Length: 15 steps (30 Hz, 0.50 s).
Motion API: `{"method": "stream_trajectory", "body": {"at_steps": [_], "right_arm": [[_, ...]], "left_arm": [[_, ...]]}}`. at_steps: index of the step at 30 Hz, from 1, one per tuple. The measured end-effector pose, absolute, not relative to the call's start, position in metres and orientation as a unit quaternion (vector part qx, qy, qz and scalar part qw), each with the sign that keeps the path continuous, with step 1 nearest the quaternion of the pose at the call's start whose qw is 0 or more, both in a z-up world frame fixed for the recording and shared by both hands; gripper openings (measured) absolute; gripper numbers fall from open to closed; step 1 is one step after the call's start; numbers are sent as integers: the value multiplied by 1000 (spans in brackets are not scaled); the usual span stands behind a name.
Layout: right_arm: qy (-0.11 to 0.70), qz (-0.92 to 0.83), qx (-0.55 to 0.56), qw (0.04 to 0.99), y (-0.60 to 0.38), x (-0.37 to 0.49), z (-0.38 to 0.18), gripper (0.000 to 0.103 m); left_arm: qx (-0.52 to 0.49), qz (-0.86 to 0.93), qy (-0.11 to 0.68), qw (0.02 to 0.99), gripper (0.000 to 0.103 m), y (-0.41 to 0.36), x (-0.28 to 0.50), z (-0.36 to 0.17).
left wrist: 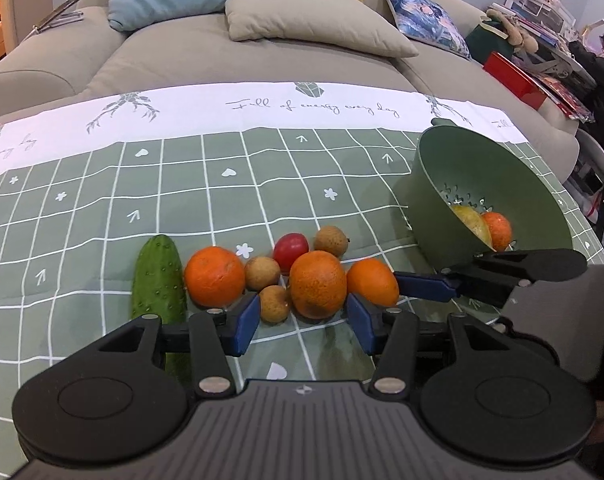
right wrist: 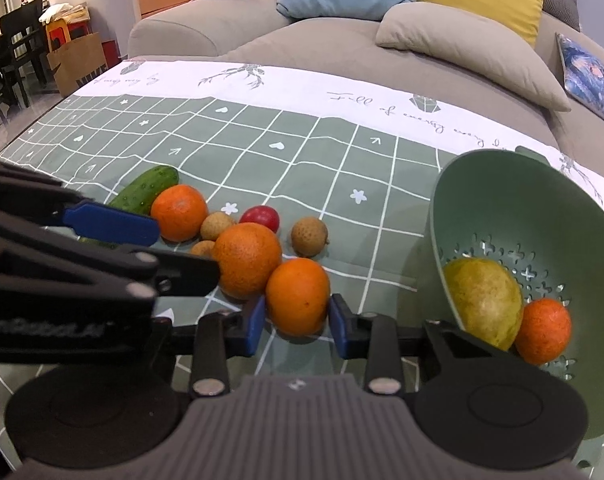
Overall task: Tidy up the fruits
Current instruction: 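Grasp an orange with the left tool while the right tool grasps another orange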
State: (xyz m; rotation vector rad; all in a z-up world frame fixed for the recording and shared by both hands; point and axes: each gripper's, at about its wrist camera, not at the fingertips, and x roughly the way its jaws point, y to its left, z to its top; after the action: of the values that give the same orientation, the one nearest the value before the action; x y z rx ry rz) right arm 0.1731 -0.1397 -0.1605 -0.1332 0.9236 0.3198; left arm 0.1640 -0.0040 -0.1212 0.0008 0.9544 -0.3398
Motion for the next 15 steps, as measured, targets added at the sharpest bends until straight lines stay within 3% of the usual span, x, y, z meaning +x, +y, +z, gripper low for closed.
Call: {"method": "stream_trajectory", "body": {"at_steps": [9,15], "right_arm": [[449,150,-74,878,-146,164,-159,30],[449,153,-69,878,-150,161,-160,30]], "left_arm": [[12,-165,467,868,59,-24,180,-133],[16,-156,474,866,45,-30,187,-138]]}}
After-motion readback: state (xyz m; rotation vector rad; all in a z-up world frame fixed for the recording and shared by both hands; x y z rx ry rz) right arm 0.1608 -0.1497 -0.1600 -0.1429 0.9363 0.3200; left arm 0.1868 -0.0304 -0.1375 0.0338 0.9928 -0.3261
